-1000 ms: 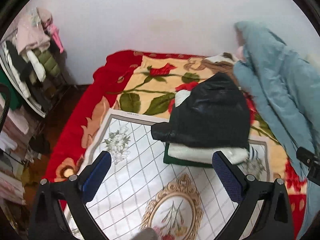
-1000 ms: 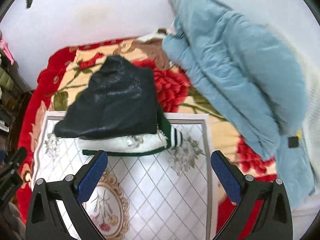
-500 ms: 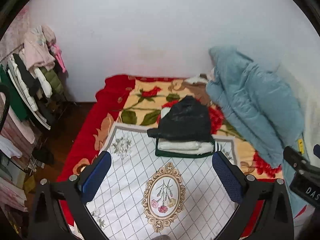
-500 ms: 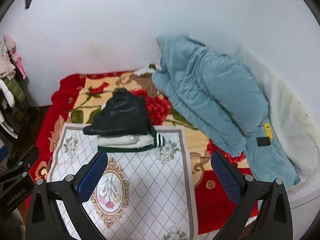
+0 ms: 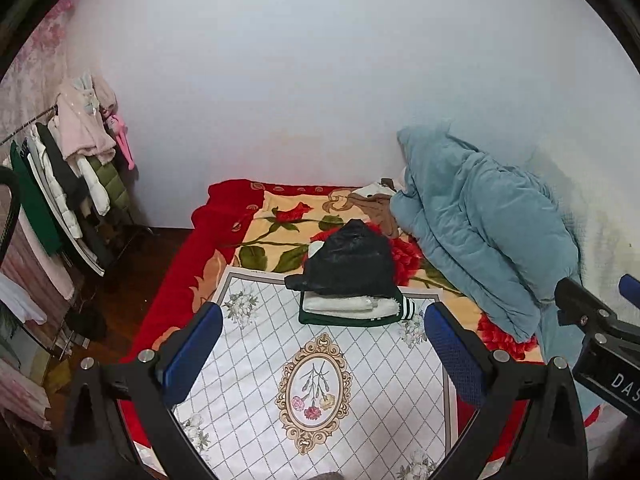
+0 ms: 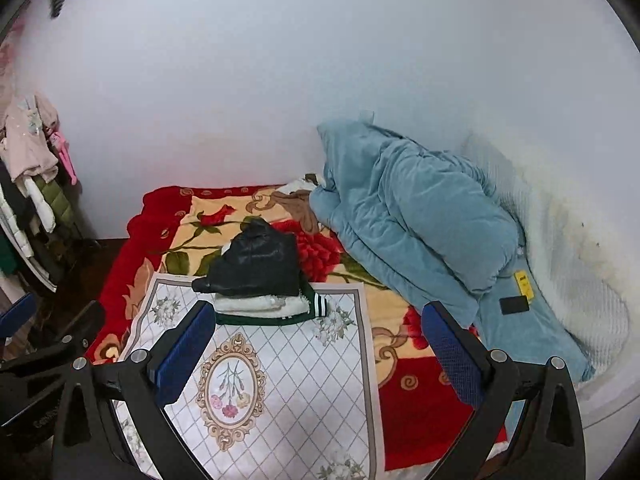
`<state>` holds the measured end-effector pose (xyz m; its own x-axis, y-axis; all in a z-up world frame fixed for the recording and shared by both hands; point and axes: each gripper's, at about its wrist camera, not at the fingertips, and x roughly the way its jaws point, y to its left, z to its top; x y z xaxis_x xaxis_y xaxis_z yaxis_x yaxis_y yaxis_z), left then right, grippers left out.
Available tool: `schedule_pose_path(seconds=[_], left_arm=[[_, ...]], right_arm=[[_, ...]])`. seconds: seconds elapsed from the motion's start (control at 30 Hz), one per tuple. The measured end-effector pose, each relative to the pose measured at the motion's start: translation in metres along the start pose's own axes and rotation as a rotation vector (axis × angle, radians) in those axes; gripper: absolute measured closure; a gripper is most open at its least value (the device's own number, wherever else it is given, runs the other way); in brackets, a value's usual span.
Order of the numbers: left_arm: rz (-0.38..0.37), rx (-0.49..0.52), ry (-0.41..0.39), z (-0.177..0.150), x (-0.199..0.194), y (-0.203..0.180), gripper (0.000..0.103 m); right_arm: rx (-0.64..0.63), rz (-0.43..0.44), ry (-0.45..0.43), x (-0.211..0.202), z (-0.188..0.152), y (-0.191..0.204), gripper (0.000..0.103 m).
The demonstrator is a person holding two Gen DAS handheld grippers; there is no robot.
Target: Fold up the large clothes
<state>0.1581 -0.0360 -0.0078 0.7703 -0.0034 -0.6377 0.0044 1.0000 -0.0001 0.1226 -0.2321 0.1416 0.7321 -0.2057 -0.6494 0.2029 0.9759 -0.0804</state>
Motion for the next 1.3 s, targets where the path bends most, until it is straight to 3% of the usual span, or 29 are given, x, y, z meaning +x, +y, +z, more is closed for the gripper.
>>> schedule_pose_path(seconds=[0.4,1.3], left_arm=[[0.048,-0.022,-0.029,-0.001,-0.020,0.004,0.000],[0.046,-0.016,-0.055,-0.002,-0.032,-0.005,0.000]], right_arm=[[-0.008,0.033,-0.037,-0.021,0.005,-0.004,0.000],[-0.025,0.026,-0.043,-0.024,0.006,-0.006,0.000]])
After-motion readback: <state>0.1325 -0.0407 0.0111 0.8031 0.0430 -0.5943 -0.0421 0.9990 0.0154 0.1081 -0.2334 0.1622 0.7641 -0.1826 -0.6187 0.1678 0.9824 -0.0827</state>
